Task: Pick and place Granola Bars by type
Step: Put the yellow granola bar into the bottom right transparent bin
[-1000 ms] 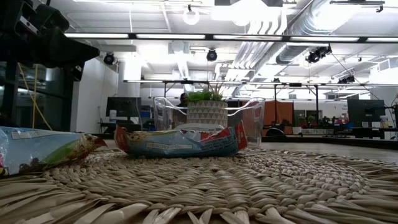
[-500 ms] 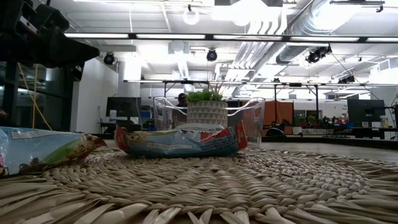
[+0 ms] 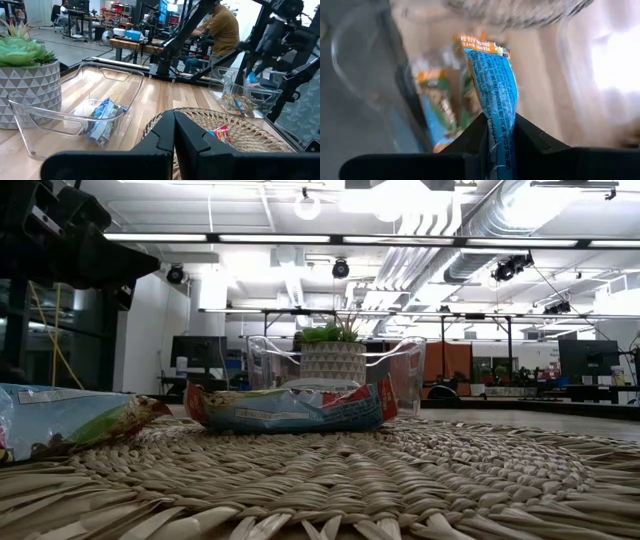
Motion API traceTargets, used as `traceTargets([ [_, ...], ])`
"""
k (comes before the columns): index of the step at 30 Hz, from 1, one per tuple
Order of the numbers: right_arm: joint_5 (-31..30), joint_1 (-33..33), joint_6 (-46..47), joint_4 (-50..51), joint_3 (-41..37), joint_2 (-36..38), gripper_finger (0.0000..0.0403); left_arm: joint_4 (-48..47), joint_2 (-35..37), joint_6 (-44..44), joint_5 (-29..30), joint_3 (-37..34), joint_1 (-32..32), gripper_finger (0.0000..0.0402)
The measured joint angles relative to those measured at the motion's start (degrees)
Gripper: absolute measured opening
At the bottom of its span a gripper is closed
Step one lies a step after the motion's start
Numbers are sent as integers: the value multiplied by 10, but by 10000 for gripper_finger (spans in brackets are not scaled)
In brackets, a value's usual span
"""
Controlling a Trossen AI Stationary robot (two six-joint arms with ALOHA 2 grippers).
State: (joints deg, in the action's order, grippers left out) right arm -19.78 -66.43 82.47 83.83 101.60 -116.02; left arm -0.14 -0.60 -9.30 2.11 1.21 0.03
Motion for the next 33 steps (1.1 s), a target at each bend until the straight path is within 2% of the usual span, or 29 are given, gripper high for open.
traceTargets([
  [7,40,-9,13,-135,-139,52,55,0,0,0,0,0,0,1],
  [14,42,-9,11,-248,-267,130,55,0,0,0,0,0,0,1],
  [24,71,-7,-9,-511,-485,280,55,0,0,0,0,0,0,1],
  [26,72,-7,-10,-550,-513,302,55,0,0,0,0,0,0,1],
  [33,66,-7,-25,-579,-549,331,69,0,0,0,0,0,0,1],
])
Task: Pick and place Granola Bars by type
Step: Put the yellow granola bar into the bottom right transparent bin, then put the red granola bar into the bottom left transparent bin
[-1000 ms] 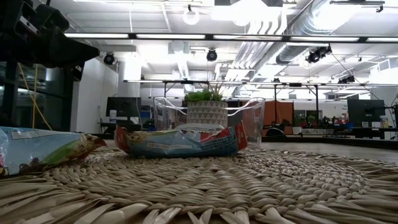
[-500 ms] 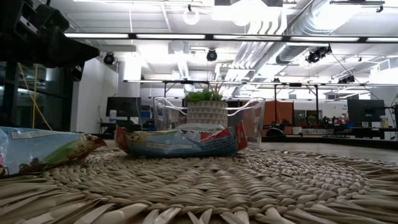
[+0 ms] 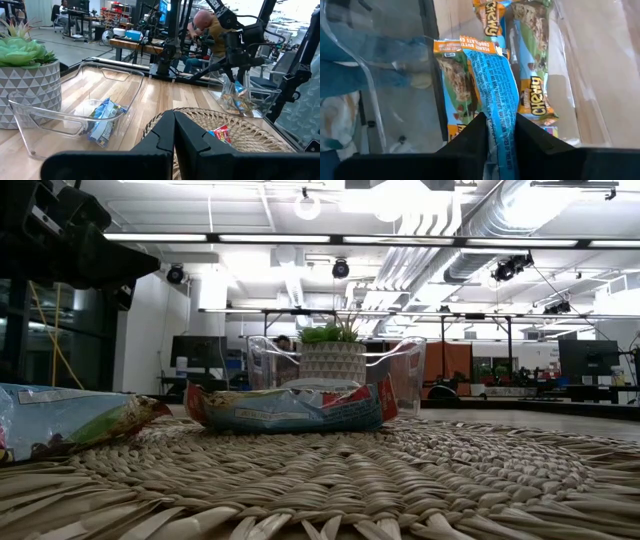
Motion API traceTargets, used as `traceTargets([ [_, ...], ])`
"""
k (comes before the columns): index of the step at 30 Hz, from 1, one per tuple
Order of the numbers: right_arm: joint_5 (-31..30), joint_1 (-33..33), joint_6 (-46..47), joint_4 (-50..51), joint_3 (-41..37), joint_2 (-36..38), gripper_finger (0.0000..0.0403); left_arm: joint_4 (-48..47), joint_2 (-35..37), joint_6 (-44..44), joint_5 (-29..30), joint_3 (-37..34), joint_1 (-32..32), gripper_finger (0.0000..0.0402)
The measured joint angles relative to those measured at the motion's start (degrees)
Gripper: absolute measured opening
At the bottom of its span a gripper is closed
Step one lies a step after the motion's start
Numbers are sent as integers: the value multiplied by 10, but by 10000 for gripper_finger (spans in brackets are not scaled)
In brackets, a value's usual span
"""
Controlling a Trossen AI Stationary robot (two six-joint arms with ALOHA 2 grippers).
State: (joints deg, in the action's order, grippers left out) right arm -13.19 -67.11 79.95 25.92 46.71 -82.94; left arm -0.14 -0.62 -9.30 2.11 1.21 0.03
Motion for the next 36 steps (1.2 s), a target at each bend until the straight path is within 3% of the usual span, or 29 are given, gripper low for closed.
traceTargets([
  [15,17,0,-36,-15,0,4,205,0,0,0,0,0,0,1],
  [23,7,12,-42,-21,0,76,200,0,0,0,0,0,0,1],
  [27,-50,33,-81,-37,0,121,195,0,0,0,0,0,0,1],
  [36,-181,122,-315,-170,1,190,195,0,0,0,0,0,0,1],
])
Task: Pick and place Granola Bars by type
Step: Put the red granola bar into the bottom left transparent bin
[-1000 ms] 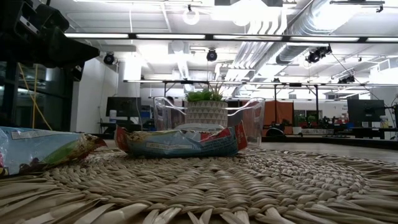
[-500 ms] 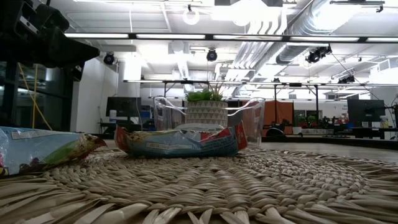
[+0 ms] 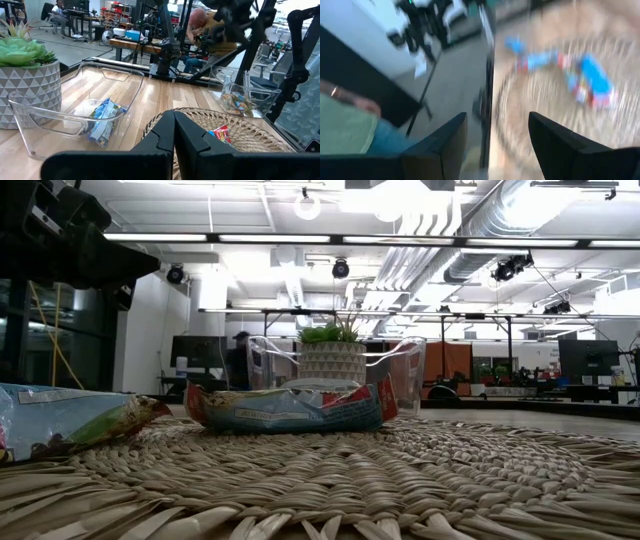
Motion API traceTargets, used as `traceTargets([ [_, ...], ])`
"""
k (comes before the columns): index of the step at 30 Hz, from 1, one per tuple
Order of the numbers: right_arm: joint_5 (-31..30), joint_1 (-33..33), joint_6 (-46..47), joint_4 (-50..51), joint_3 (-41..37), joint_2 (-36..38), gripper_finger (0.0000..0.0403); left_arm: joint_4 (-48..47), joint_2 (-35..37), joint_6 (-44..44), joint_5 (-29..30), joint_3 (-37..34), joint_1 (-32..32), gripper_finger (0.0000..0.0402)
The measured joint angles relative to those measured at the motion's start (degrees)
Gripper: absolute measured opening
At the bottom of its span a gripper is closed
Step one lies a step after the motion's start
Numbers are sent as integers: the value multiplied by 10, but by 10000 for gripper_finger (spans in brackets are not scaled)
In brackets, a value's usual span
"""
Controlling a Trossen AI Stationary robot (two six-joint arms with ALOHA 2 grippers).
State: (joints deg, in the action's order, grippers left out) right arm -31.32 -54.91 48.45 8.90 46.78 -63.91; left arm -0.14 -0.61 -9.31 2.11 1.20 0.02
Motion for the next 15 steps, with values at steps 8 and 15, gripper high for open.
traceTargets([
  [8,-13,92,-218,-129,0,2,195,0,0,0,0,0,0,1],
  [15,3,180,-304,-178,0,-1,195,0,0,0,0,0,0,1],
])
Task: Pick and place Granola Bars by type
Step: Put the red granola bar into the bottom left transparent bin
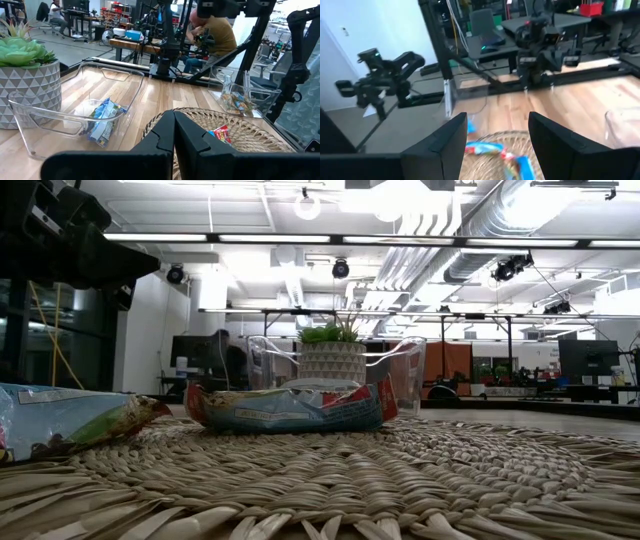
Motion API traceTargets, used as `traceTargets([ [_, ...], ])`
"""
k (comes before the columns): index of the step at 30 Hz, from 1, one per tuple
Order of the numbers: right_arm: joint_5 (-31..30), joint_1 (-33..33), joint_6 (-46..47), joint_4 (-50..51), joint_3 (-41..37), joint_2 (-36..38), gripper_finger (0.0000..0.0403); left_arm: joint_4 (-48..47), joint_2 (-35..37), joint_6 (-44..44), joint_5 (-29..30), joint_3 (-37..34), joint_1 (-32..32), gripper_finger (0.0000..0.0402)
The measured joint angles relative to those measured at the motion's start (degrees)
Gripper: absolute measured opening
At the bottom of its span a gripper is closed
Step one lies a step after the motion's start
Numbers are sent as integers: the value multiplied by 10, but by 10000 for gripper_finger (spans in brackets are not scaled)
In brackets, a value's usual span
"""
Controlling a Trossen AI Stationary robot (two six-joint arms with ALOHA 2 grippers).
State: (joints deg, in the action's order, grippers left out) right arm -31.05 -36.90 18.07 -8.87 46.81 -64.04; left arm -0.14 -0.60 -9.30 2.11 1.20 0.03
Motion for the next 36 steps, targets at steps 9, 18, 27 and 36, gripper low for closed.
traceTargets([
  [9,98,81,-21,-88,0,-56,195,0,0,0,0,0,0,1],
  [18,124,108,-17,-116,8,-113,195,0,0,0,0,0,0,1],
  [27,162,144,-86,-31,157,-215,195,0,0,0,0,0,0,1],
  [36,250,180,-97,150,290,-343,195,0,0,0,0,0,0,1],
])
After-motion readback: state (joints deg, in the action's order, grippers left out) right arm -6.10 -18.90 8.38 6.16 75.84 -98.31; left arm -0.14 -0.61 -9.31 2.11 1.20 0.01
